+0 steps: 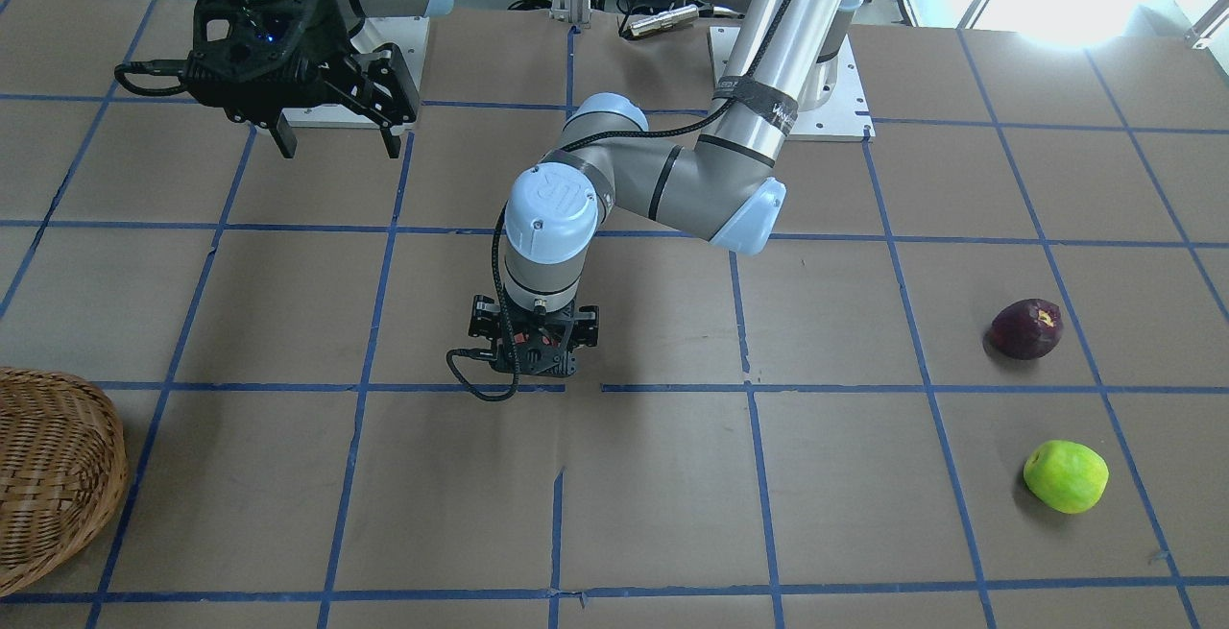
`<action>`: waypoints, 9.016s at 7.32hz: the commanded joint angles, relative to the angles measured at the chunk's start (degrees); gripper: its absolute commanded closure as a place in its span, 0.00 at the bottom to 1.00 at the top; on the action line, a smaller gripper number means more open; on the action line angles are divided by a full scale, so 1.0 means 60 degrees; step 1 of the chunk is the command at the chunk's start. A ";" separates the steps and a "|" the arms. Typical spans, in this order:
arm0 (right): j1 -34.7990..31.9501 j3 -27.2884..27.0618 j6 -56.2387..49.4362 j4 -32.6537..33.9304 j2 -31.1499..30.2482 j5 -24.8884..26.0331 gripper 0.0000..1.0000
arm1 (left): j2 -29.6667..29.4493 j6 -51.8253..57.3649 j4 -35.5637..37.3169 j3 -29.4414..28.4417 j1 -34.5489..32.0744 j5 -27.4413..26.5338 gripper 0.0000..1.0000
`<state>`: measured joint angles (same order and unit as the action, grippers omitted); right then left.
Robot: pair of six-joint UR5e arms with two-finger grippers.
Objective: Put all apples into basket
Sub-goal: 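Carry the red-yellow apple toward the right gripper and set it down, then grasp the red-yellow apple with the right gripper while the left grasps the dark apple, then drop the red-yellow apple in the basket while the left moves the dark apple, then grasp the green apple with the left gripper while the right reaches for the dark apple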
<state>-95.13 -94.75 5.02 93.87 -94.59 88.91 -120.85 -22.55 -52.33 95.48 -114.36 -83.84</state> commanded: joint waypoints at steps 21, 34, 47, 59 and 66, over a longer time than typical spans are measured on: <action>-0.2850 -0.2139 0.2195 0.7382 0.4676 0.0110 0.00 | 0.1040 1.1229 -0.2119 0.1050 1.0373 -0.1847 0.00; -0.0284 -0.1977 0.0243 0.6129 0.3260 0.0430 0.90 | 0.2901 1.0665 -0.3671 0.0597 0.6561 -0.0476 1.00; 0.7212 0.3501 -0.9348 0.3952 0.7064 -0.1048 0.61 | 0.1110 0.0257 0.0258 0.0669 -0.0353 0.0335 0.00; 0.3195 0.1941 -0.5580 0.1098 0.4025 -0.1313 0.00 | 0.0400 1.4421 -0.1277 -0.1688 0.8233 -0.0625 0.00; -0.1547 -0.1401 0.0511 0.4448 0.3812 0.0114 0.00 | -0.1024 1.5740 -0.0639 -0.1938 0.8923 -0.0573 0.00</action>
<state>-103.16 -100.13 7.49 117.90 -72.66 85.07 -125.77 71.68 -56.16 84.10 -60.99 -87.55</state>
